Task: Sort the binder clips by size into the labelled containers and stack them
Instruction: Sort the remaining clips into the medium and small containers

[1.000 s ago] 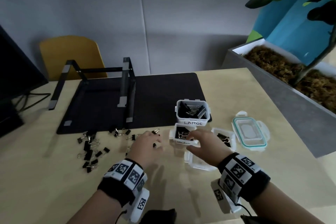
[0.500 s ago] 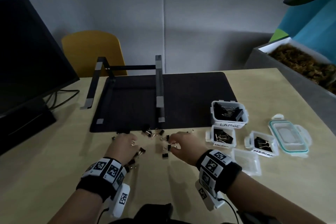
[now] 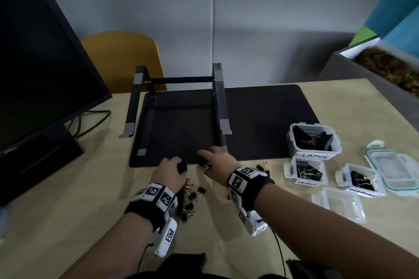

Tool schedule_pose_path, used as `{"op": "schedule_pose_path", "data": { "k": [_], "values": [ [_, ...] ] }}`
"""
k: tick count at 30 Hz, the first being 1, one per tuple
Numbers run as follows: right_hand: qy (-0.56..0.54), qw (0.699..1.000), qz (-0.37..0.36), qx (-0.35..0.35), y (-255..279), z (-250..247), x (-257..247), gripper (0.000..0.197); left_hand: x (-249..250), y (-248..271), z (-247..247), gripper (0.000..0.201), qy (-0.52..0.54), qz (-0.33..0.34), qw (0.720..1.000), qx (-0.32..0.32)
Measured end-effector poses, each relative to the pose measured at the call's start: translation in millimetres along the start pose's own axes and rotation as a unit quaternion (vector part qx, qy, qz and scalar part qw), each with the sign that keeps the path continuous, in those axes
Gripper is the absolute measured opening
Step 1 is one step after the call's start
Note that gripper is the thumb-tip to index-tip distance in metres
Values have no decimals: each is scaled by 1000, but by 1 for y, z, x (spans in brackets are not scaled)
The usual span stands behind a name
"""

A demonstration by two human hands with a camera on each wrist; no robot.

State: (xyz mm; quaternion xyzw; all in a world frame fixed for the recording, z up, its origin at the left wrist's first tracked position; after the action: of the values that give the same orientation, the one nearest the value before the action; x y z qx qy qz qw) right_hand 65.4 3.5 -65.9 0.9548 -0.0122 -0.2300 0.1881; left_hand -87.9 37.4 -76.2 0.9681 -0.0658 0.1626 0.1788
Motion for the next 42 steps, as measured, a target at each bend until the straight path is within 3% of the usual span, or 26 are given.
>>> {"op": "schedule_pose_path", "data": {
  "k": [7,11,16,20,23,28,35,42],
  "values": [
    [30,999,37,1,-6,4,5,29,4,-7,-2,19,18,36,999,15],
    [21,999,46,11,-2,0,7,23,10,-6,-4,8,33,64,997,25],
    [-34,998,55,22,8,-10,11,22,15,-4,-2,10,101,62,993,2],
    [-124,988,74,58,21,-23,22,17,29,-1,-4,34,138,61,988,-24],
    [-176,978,77,81,36,-30,35,21,47,5,-8,37,130,77,988,-30],
    [-182,973,55,130,74,-51,65,36,86,23,-10,27,110,112,986,-47],
    [-158,964,106,186,140,-83,127,17,156,56,6,8,147,157,974,-76],
    [-123,945,183,242,192,-111,202,8,217,83,32,13,206,131,960,-134]
  ]
}}
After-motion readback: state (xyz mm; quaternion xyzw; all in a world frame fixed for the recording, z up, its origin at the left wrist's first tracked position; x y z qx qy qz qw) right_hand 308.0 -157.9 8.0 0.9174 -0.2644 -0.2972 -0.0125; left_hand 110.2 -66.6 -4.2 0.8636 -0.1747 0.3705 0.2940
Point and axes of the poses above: each hand's wrist, its own y-axis away from the middle knuckle, its own z-axis out of the palm, x = y × z, the point moved 3 cm from there along -y, towards the middle knuckle
